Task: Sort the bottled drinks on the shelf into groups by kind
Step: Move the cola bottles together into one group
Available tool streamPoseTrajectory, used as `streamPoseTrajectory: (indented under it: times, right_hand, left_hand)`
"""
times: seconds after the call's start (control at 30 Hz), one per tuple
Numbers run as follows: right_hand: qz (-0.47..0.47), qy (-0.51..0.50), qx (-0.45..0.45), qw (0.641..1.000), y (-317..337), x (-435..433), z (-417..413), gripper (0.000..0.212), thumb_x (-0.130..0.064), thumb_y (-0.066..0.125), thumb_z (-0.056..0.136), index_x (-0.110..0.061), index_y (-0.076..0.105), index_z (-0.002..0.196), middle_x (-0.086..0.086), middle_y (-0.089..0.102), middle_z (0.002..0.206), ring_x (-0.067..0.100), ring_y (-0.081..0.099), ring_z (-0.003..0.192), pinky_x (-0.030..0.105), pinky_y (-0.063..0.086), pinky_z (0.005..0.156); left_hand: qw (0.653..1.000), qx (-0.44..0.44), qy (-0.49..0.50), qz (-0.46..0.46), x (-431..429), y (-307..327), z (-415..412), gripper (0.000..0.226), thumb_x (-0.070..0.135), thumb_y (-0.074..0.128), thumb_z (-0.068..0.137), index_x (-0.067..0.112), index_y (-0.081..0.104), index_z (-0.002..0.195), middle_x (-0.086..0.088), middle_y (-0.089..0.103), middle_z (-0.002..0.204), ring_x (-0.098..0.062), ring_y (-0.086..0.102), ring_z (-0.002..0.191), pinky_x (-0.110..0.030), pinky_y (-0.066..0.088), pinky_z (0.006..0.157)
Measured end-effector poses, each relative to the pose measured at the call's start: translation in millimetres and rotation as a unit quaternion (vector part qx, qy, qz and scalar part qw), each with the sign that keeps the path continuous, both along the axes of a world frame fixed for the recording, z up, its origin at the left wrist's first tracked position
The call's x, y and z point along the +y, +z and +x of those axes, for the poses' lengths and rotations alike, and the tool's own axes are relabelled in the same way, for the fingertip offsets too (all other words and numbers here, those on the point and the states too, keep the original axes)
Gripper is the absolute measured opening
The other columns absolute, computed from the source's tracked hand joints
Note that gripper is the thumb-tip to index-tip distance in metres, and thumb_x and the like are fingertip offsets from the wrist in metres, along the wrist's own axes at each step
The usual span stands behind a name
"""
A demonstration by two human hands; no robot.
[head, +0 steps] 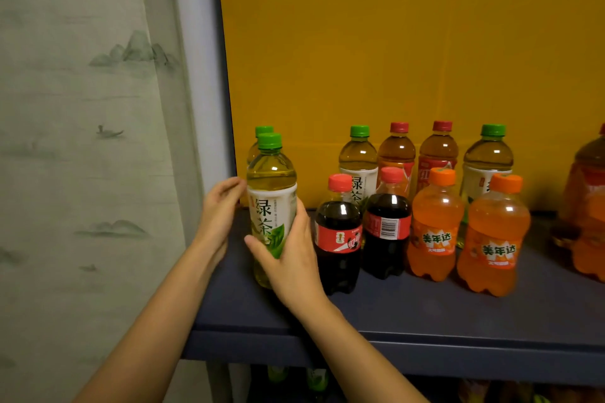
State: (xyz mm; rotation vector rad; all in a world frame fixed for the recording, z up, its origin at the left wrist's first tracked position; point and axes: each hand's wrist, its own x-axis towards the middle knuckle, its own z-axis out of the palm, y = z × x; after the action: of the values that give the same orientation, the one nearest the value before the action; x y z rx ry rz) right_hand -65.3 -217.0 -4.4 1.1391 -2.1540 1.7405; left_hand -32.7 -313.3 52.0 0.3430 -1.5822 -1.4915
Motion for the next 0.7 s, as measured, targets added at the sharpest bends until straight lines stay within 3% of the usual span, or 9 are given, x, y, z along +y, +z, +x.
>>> streamPoseTrajectory:
  times: [0.1,0.17,0.23,0.3,0.4,0.47,0.57,0.63,0.7]
  right_hand:
    - [0.078,0.058,0.02,0.995,-5.2,28.2,10.8,0.098,-0.036,0.063,0.084,-0.021,-0.01,0.148,-0.007,0.0,0.158,0.008,0.002,0.144,0.032,0.014,0.119]
    - [0.113,0.075,0.065,0.989,-6.2,52.7,19.2,0.089,-0.036,0.057,0.088,-0.023,-0.007,0.148,-0.013,-0.002,0.157,0.002,0.0,0.143,0.024,0.009,0.118]
    - [0.094,0.064,0.117,0.987,-2.7,77.3,23.7,0.072,-0.035,0.053,0.09,-0.023,0.011,0.148,-0.016,0.015,0.152,-0.002,0.011,0.141,0.016,0.013,0.115]
    - [0.026,0.019,0.146,0.989,3.5,98.1,17.6,0.053,-0.03,0.051,0.088,-0.025,0.034,0.138,-0.015,0.038,0.139,-0.003,0.032,0.13,0.015,0.026,0.109]
    - [-0.075,-0.075,0.146,0.984,12.6,121.7,-9.6,0.04,-0.019,0.052,0.087,-0.022,0.044,0.126,-0.01,0.048,0.122,-0.002,0.042,0.117,0.01,0.032,0.101]
    - [-0.095,-0.11,0.131,0.981,17.3,131.6,-30.0,0.044,-0.011,0.053,0.09,-0.018,0.04,0.131,-0.006,0.044,0.127,0.001,0.038,0.122,0.011,0.03,0.104]
    - [-0.06,-0.127,0.119,0.983,18.7,134.4,-50.5,0.055,-0.008,0.051,0.091,-0.014,0.028,0.141,-0.001,0.035,0.142,0.004,0.028,0.133,0.016,0.023,0.11]
    - [-0.019,-0.12,0.122,0.985,16.1,130.5,-56.5,0.062,-0.009,0.05,0.092,-0.013,0.019,0.145,0.0,0.025,0.15,0.004,0.019,0.138,0.017,0.016,0.113]
    - [0.009,-0.123,0.138,0.983,12.8,125.5,-58.9,0.068,-0.01,0.051,0.092,-0.013,0.012,0.147,0.001,0.019,0.154,0.007,0.013,0.141,0.018,0.012,0.114]
  left_hand:
    - [0.994,0.056,0.091,0.022,-10.4,-11.6,6.0,0.011,0.005,0.051,0.091,0.014,0.056,0.088,0.002,0.054,0.077,-0.005,0.055,0.072,-0.013,0.047,0.062]
    - [0.988,0.098,0.121,0.0,1.4,-15.5,17.6,0.018,0.002,0.052,0.09,0.018,0.055,0.081,0.002,0.053,0.076,0.001,0.054,0.061,-0.012,0.046,0.06]
    - [0.985,0.125,0.106,-0.049,24.6,-18.1,29.7,0.024,0.0,0.052,0.089,0.021,0.054,0.078,0.001,0.053,0.075,0.0,0.052,0.06,-0.01,0.045,0.06]
    - [0.986,0.114,0.082,-0.088,53.0,-19.9,38.5,0.024,-0.001,0.053,0.088,0.022,0.054,0.079,0.002,0.054,0.076,-0.001,0.053,0.063,-0.009,0.045,0.061]
    - [0.989,0.039,0.022,-0.141,90.1,-31.5,38.6,0.02,0.005,0.059,0.085,0.023,0.054,0.091,0.002,0.057,0.089,-0.002,0.056,0.077,-0.009,0.046,0.069]
    - [0.982,-0.036,0.0,-0.187,108.4,-42.6,30.4,0.035,0.016,0.067,0.081,0.026,0.048,0.11,0.006,0.053,0.111,-0.003,0.054,0.098,-0.014,0.045,0.082]
    - [0.97,-0.081,0.0,-0.231,121.0,-57.3,10.8,0.079,0.028,0.074,0.075,0.021,0.026,0.137,0.011,0.034,0.134,-0.004,0.038,0.123,-0.021,0.033,0.102]
    - [0.963,-0.098,0.014,-0.25,122.8,-62.5,-2.8,0.094,0.03,0.076,0.071,0.016,0.017,0.142,0.009,0.029,0.136,-0.006,0.031,0.129,-0.021,0.029,0.105]
    - [0.962,-0.116,0.024,-0.247,119.5,-64.9,-14.2,0.095,0.028,0.078,0.069,0.012,0.018,0.141,0.002,0.034,0.136,-0.012,0.035,0.128,-0.022,0.033,0.102]
